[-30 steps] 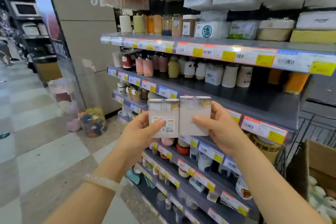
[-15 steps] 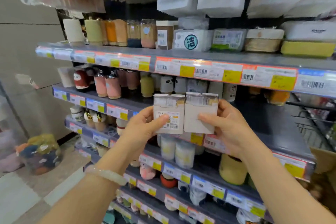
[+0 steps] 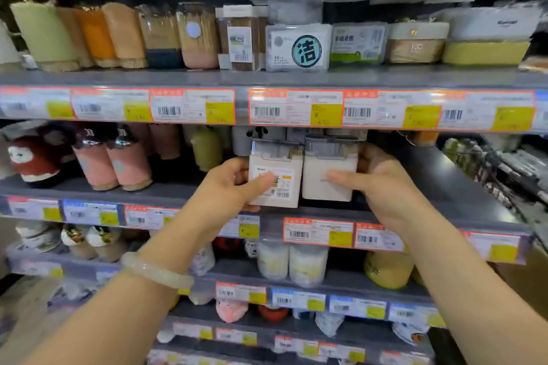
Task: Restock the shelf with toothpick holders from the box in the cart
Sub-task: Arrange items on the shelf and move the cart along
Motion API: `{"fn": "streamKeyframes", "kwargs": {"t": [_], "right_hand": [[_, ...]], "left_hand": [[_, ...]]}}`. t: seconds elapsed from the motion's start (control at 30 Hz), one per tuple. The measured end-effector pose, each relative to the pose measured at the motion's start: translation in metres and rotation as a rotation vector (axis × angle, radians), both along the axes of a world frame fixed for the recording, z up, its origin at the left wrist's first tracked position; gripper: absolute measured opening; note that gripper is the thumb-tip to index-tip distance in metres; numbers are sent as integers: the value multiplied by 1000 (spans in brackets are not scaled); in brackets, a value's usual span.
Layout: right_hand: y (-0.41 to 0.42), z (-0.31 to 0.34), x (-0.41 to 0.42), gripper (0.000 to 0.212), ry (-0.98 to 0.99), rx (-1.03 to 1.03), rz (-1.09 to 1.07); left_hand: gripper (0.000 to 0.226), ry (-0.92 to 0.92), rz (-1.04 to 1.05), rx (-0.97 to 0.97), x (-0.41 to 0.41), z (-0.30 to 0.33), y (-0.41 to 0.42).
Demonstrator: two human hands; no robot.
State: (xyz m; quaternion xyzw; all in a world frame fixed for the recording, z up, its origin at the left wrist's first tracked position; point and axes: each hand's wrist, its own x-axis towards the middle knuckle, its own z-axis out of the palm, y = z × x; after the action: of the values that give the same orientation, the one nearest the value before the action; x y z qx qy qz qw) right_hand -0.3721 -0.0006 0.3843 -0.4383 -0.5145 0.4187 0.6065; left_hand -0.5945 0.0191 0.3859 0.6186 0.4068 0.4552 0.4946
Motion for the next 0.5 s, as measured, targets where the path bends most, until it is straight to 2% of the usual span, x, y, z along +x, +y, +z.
{"fn": "streamKeyframes", "kwargs": {"t": [0.27, 0.5], "right_hand": [[18, -2, -11, 47, -122, -60, -78], [15, -1, -15, 50, -419, -86, -151]], "left_hand": [[13, -57, 8, -28, -20, -2, 10], [15, -78, 17, -47, -25, -7, 11]]}}
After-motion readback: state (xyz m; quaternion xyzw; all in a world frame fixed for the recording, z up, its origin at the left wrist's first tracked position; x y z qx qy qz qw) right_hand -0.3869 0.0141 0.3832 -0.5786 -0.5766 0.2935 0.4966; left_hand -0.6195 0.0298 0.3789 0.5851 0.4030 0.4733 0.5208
